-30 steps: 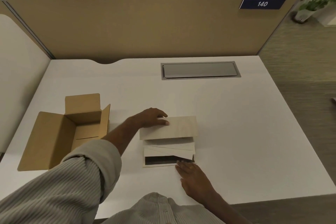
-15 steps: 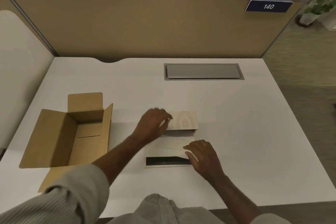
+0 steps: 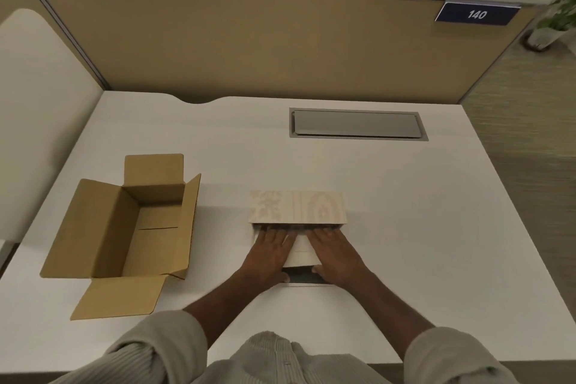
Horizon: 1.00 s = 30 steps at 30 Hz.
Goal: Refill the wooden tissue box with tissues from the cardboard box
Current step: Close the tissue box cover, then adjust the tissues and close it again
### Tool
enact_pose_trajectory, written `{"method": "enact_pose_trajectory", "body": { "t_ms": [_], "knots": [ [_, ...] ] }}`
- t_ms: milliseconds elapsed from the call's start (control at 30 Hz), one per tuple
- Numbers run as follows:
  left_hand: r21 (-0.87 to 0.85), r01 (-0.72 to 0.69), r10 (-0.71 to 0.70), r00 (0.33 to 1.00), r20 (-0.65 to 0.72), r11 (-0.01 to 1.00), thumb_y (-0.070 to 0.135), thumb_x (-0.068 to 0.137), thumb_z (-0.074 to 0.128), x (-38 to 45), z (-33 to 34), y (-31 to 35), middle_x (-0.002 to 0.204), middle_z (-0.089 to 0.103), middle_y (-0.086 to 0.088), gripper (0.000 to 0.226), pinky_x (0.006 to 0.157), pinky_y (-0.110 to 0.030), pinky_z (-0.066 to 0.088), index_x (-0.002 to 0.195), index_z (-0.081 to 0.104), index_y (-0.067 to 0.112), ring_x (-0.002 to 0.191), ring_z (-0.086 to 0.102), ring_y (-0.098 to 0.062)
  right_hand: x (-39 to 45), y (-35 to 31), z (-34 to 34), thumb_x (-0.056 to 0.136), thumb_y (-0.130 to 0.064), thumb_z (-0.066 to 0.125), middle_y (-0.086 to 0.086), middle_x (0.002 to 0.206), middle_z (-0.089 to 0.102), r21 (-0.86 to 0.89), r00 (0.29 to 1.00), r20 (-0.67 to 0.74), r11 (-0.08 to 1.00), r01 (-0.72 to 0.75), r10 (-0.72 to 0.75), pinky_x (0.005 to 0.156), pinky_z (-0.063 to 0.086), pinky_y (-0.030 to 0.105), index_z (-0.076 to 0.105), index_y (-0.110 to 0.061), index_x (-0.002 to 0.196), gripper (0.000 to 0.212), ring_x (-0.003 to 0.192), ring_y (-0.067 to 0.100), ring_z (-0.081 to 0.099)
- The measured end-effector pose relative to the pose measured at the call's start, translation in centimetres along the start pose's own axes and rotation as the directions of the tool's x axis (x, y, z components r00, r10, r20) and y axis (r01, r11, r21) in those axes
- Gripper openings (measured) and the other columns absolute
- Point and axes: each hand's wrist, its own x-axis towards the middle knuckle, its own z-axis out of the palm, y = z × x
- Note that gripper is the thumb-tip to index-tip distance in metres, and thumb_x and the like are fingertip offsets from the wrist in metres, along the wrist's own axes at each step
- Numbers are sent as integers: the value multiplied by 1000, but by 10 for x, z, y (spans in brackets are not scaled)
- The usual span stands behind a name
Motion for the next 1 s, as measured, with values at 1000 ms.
{"method": "enact_pose_trajectory", "body": {
  "t_ms": [1000],
  "knots": [
    [-87,30,-39,994,-101,996,65,92,37,-56,10,40,162,-8,-17,95,123,-46,-7,154,0,4,150,-5,-35,-27,-18,-39,90,-27,67,3,129,65,222,891,-435,975,-34,130,103,44,30,63,-16,129,41,119,19,61]
  ]
}}
